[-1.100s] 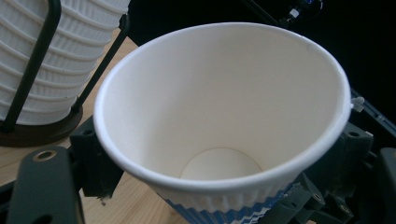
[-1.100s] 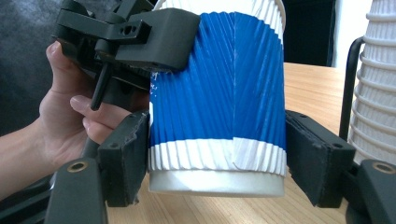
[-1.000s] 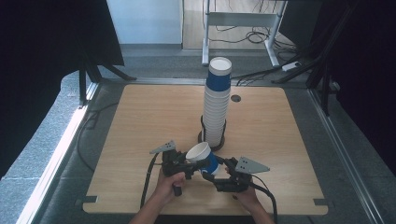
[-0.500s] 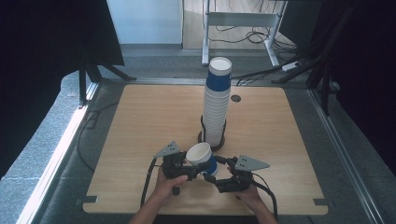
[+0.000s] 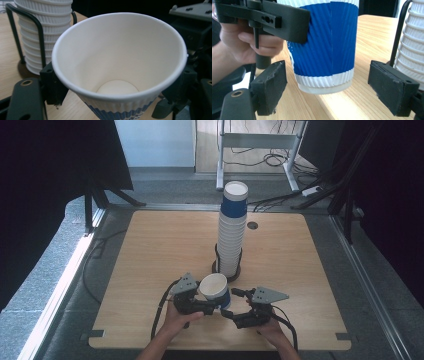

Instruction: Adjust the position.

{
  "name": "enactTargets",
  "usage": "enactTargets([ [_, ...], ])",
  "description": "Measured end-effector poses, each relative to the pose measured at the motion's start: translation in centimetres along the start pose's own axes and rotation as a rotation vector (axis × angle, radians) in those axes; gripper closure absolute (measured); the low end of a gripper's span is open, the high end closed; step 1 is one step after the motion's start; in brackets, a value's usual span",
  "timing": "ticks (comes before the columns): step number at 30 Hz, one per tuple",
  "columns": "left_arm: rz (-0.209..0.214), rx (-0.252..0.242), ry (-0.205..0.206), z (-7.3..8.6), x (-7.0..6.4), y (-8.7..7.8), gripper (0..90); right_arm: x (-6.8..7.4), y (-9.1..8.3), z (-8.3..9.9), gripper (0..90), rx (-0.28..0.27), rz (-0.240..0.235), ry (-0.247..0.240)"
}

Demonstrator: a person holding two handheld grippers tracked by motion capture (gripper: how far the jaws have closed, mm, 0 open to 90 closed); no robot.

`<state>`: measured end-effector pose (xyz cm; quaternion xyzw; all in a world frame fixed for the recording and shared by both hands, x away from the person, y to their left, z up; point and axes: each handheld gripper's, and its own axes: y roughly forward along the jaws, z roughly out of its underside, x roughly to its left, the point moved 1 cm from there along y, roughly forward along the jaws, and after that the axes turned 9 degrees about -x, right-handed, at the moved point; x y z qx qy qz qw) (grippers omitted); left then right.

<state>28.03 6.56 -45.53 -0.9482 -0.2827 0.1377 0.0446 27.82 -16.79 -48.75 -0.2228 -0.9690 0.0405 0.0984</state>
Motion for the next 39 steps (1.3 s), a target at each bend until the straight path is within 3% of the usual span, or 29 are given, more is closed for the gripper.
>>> enactTargets([
  [3,-0.029,0.020,0.062,-0.2,-0.5,0.0,20.1,-0.1,0.1,0.0,15.5,0.033,0.009,-0.010],
  [6,-0.082,0.052,0.181,-0.3,-1.3,0.0,20.1,-0.1,0.2,0.1,15.2,0.075,0.016,-0.027],
  [9,-0.091,0.063,0.240,-0.5,-2.1,0.1,20.0,-0.1,0.2,0.2,15.1,0.108,0.020,-0.045],
  [10,-0.104,0.073,0.277,-0.5,-2.4,0.2,20.0,-0.1,0.3,0.3,15.1,0.126,0.020,-0.052],
  [11,-0.104,0.073,0.277,-0.5,-2.4,0.2,20.1,-0.1,0.3,0.3,15.1,0.126,0.020,-0.052],
  [12,-0.115,0.088,0.316,-0.4,-2.6,0.2,20.0,0.0,0.4,0.4,15.1,0.137,0.020,-0.058],
  [18,-0.136,0.106,0.361,-0.2,-2.7,0.3,20.0,0.0,0.5,0.6,15.1,0.157,0.015,-0.066],
  [25,-0.204,0.154,0.493,0.2,-3.1,0.5,19.9,0.0,0.5,0.9,15.1,0.186,0.029,-0.094],
  [34,-0.179,0.143,0.469,0.2,-3.0,0.4,19.9,0.3,0.3,0.5,15.5,0.134,0.008,-0.094],
  [39,-0.182,0.155,0.483,0.3,-3.1,0.6,19.9,0.3,0.3,0.4,15.5,0.123,0.007,-0.096],
])
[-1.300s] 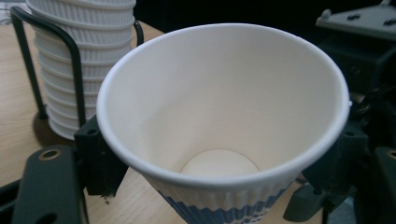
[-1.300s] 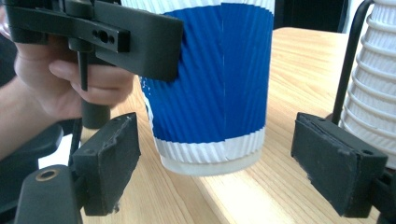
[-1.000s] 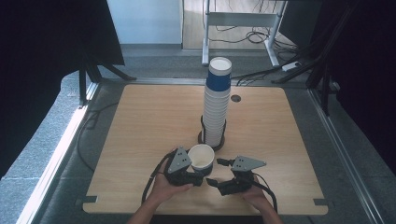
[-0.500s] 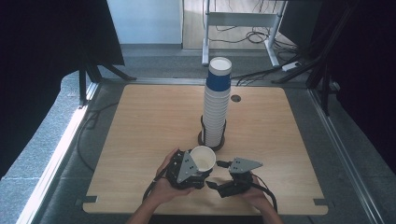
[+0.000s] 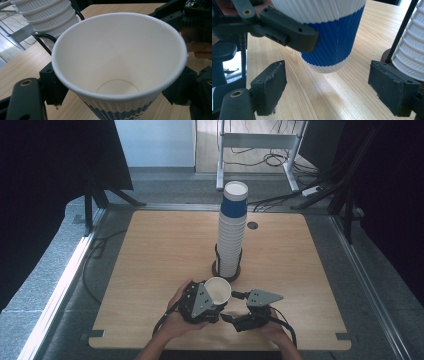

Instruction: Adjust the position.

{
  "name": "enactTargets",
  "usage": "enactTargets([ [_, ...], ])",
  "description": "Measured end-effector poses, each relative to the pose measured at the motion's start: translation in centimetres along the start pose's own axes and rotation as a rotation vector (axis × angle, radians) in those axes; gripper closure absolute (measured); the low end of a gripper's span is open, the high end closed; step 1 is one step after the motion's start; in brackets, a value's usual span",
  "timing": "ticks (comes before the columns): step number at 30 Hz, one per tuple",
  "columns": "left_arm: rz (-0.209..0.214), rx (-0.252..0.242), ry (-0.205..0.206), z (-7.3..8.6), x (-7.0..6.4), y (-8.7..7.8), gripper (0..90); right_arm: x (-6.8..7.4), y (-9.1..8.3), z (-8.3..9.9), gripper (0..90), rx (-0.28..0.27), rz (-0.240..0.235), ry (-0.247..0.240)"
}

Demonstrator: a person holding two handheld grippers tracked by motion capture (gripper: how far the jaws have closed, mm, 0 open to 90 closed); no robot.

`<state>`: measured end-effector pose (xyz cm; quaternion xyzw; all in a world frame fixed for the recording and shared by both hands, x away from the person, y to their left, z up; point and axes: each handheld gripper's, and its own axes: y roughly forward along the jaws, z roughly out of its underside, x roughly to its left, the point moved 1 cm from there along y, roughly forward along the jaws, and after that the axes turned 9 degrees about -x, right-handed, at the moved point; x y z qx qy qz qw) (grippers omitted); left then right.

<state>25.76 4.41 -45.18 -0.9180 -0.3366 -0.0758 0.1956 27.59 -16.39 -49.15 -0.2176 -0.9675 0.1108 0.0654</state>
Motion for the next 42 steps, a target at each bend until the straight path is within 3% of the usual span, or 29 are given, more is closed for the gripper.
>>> enactTargets([
  [2,0.005,0.003,0.000,0.0,-0.1,0.1,19.9,0.1,0.1,-0.1,15.5,-0.004,0.006,-0.007],
  [4,0.029,-0.006,-0.025,-0.1,-0.1,0.1,19.9,0.1,0.1,-0.1,15.5,-0.006,0.009,-0.013],
  [8,0.101,-0.040,-0.114,-0.1,0.1,0.0,19.9,0.5,0.5,-0.3,15.1,-0.016,-0.009,-0.021],
  [10,0.118,-0.045,-0.136,-0.1,0.1,0.1,19.9,0.6,0.6,-0.4,14.9,-0.022,-0.017,-0.024],
  [18,0.125,-0.022,-0.085,-0.1,-0.8,0.6,19.9,1.0,1.4,-0.7,16.1,0.005,-0.018,-0.062],
  [19,0.147,-0.033,-0.107,-0.1,-0.7,0.5,19.8,1.1,1.6,-0.6,20.5,0.010,0.007,-0.080],
  [22,0.140,-0.034,-0.103,-0.1,-0.7,0.5,19.8,1.1,1.7,-0.5,25.3,-0.001,0.008,-0.089],
  [31,0.147,-0.021,-0.098,0.0,-0.7,0.6,18.4,1.3,1.7,-0.4,27.0,0.013,0.015,-0.126],
  [38,0.141,-0.056,-0.135,-0.2,-0.4,0.2,13.1,1.0,1.3,-0.4,27.4,0.003,0.029,-0.123],
  [42,0.137,-0.085,-0.140,-0.5,0.1,-0.6,11.6,0.4,0.4,-0.7,27.5,-0.034,0.051,-0.095],
])
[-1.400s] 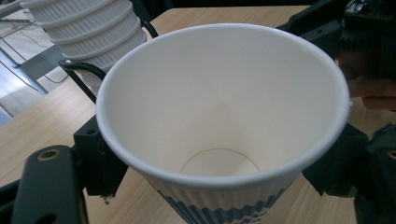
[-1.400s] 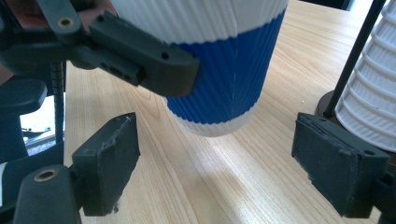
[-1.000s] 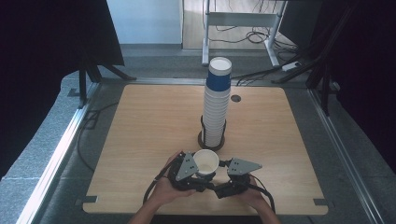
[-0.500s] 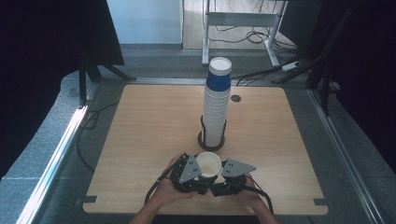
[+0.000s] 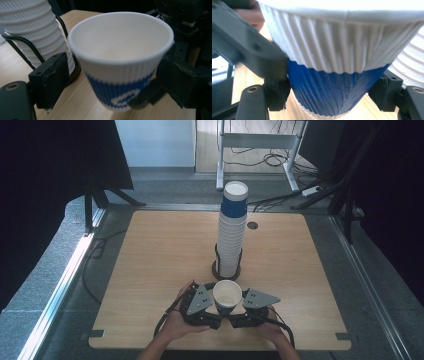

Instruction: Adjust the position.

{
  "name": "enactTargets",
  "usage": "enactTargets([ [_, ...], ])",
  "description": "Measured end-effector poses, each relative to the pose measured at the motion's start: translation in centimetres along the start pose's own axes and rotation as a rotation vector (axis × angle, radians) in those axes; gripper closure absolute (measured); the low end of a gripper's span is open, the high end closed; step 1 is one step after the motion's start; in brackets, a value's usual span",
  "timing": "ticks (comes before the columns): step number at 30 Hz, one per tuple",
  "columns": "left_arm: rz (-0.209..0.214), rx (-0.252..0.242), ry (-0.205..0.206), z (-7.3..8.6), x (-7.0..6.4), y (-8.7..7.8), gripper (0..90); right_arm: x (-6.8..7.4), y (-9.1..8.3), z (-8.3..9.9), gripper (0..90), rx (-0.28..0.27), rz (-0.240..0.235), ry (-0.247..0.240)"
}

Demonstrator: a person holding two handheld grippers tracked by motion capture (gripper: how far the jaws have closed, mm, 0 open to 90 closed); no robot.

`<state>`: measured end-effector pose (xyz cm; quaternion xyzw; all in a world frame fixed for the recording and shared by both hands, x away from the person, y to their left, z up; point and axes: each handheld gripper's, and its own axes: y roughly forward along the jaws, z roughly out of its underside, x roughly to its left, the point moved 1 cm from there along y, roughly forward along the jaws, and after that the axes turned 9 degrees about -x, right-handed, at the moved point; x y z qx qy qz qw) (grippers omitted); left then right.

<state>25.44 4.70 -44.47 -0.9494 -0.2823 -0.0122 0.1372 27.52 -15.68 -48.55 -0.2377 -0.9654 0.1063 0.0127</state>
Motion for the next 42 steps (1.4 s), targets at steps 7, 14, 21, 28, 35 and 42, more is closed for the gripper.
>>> enactTargets([
  [7,-0.056,-0.046,-0.026,0.1,0.7,-0.9,12.6,-0.9,-1.2,-0.2,27.5,-0.034,0.052,0.016],
  [14,-0.130,-0.034,-0.071,1.3,1.3,-1.1,13.9,-1.4,-1.7,-0.1,27.4,-0.046,0.086,0.018],
  [21,-0.178,0.044,-0.105,3.3,2.2,-1.5,14.6,-2.3,-2.7,-0.2,27.4,-0.067,0.142,0.022],
  [28,-0.187,0.050,-0.184,4.2,3.6,-2.6,15.6,-3.5,-3.9,-0.3,27.4,-0.091,0.194,0.044],
  [35,-0.197,0.049,-0.204,4.4,4.2,-3.0,16.9,-4.4,-4.8,-0.3,27.4,-0.105,0.233,0.050],
  [42,-0.195,0.062,-0.197,4.6,4.2,-3.0,16.8,-4.9,-5.3,-0.3,27.4,-0.111,0.257,0.054],
])
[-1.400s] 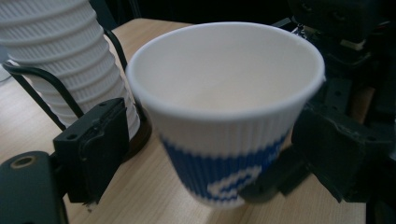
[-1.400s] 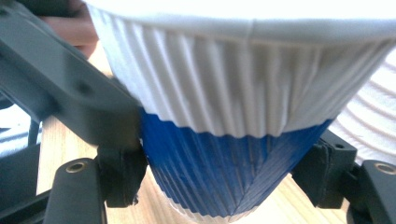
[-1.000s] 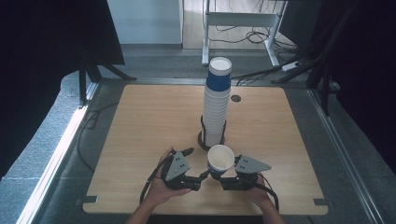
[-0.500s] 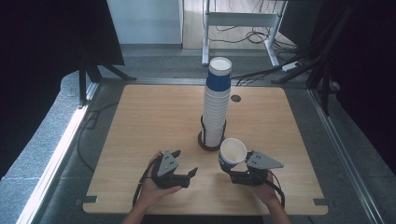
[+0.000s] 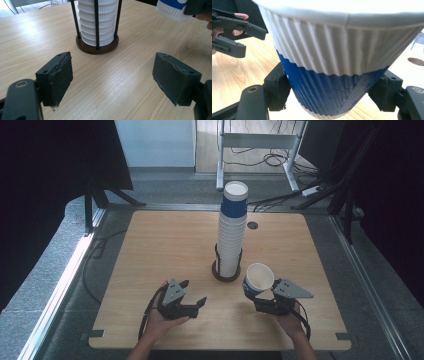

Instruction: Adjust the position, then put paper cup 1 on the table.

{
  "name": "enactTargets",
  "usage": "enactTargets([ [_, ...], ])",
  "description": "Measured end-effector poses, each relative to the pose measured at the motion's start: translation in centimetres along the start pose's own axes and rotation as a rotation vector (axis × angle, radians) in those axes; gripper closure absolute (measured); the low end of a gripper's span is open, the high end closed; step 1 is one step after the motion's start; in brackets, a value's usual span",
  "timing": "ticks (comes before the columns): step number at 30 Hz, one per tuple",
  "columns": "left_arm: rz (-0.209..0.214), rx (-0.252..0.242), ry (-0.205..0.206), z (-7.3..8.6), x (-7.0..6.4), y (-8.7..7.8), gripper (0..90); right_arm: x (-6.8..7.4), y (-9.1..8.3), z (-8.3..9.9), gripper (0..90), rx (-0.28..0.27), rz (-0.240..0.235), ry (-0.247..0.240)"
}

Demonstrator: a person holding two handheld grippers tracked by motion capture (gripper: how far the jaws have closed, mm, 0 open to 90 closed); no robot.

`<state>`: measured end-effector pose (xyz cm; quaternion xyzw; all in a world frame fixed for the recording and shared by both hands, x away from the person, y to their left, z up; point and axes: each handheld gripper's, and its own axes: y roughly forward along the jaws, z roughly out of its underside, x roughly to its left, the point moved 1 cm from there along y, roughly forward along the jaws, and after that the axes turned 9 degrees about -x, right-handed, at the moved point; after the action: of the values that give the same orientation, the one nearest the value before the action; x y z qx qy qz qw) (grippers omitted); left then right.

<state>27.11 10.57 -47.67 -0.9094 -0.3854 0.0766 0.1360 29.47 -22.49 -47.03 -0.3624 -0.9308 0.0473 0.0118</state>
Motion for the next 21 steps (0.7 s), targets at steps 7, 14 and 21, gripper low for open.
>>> enactTargets([
  [7,-0.003,0.022,0.010,0.3,-0.1,0.3,16.9,-0.8,-0.3,0.1,27.4,0.000,0.035,0.007],
  [14,-0.008,0.023,0.016,0.2,-0.1,0.3,16.8,-2.5,-0.7,0.2,27.4,0.010,0.113,0.019],
  [21,-0.002,0.038,0.019,0.4,-0.3,0.6,16.8,-4.5,-1.3,0.7,27.4,0.043,0.201,0.037],
])
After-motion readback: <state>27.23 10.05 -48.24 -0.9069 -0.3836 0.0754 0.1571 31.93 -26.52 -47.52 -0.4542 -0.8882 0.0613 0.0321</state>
